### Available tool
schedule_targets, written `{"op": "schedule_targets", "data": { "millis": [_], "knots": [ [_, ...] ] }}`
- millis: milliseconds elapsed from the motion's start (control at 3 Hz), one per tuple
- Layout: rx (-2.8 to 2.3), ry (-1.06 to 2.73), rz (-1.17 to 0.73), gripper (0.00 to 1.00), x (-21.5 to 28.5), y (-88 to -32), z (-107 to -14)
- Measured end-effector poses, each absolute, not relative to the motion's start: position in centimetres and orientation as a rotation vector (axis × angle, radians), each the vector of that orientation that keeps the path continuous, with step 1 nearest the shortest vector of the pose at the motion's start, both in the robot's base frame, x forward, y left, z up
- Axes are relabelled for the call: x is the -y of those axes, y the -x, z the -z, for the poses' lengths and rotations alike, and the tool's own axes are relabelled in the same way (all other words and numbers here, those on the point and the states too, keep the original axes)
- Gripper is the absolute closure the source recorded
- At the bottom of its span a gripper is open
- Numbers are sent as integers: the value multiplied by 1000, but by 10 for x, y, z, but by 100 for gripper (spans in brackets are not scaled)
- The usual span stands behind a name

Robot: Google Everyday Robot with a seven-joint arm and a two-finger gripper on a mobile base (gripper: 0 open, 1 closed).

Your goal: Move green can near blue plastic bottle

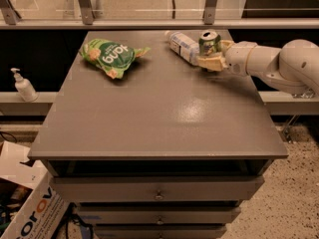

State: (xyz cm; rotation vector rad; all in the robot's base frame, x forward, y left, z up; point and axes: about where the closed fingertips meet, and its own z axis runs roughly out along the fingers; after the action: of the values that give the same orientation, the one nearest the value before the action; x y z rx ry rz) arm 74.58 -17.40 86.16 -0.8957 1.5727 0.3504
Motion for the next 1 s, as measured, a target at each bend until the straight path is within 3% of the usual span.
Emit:
{"op": "schedule_targets", "data": {
  "millis": [333,1000],
  "knots": [
    [-1600,834,-345,82,181,-753,-859],
    [-1643,751,-365,35,190,-753,-848]
  ]
}}
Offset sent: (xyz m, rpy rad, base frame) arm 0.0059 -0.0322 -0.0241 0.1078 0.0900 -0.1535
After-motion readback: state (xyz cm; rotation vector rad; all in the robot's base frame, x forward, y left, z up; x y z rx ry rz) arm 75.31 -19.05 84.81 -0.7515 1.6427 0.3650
